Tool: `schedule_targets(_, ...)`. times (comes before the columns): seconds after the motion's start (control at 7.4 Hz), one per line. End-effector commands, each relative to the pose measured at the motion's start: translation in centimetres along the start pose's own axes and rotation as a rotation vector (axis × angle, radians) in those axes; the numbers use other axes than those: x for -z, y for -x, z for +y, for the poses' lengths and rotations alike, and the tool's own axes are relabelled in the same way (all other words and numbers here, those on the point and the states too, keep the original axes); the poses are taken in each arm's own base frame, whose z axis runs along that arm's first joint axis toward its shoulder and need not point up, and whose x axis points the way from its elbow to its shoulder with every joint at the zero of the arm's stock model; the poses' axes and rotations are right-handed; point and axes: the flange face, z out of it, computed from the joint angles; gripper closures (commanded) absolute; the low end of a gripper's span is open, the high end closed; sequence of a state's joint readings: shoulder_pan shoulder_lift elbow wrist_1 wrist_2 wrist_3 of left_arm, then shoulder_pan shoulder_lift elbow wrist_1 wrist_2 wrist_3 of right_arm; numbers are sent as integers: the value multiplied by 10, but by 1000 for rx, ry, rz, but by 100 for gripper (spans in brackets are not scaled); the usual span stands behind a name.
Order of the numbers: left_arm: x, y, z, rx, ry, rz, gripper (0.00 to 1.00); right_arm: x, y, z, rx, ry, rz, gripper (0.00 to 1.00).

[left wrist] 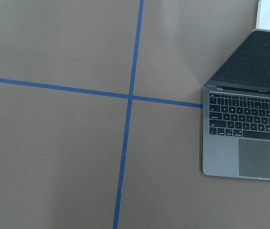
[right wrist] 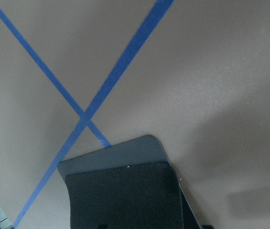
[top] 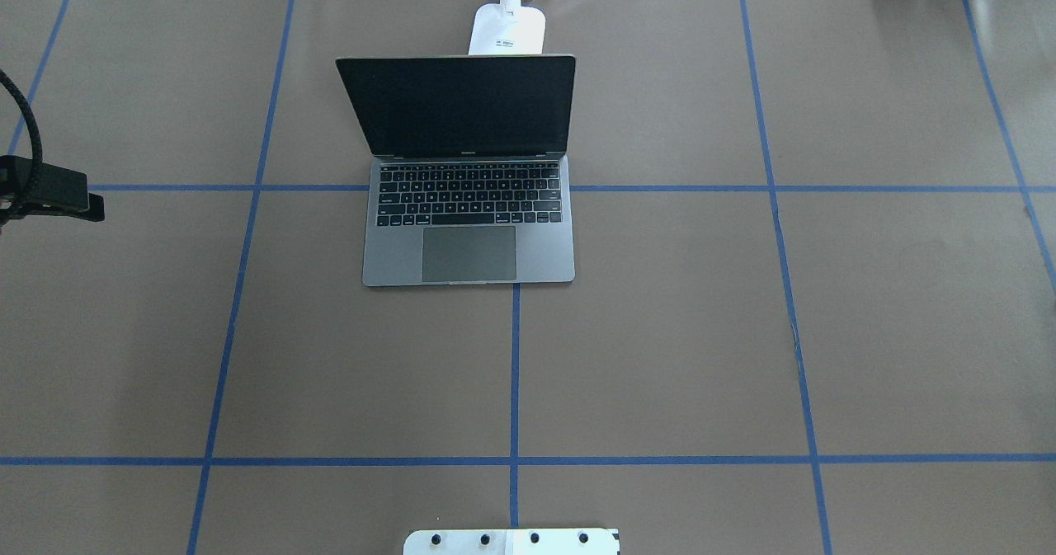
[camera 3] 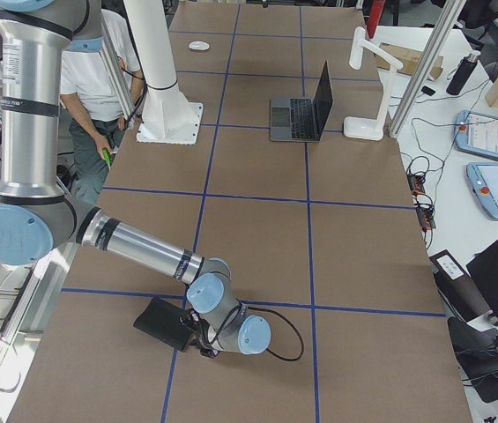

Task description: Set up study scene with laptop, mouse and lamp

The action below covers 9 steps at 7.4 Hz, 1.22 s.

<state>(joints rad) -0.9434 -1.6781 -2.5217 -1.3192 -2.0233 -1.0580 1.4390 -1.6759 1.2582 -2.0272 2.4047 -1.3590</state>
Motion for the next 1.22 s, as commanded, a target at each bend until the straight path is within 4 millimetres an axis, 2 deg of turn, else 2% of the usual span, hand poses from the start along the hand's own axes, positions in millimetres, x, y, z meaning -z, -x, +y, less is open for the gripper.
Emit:
schedule_targets(0.0, 2, 0, 1, 14, -2, 4, 0, -6, -1, -1, -3, -5, -14, 28)
schedule_targets(0.81, 9, -5, 2, 25, -12, 22, 0, -19, -5, 5, -25, -6, -42, 32)
schedule_targets(1.08, 12, -7, 3, 23, -16, 29, 0, -32, -1, 14, -35, -34, -66, 36)
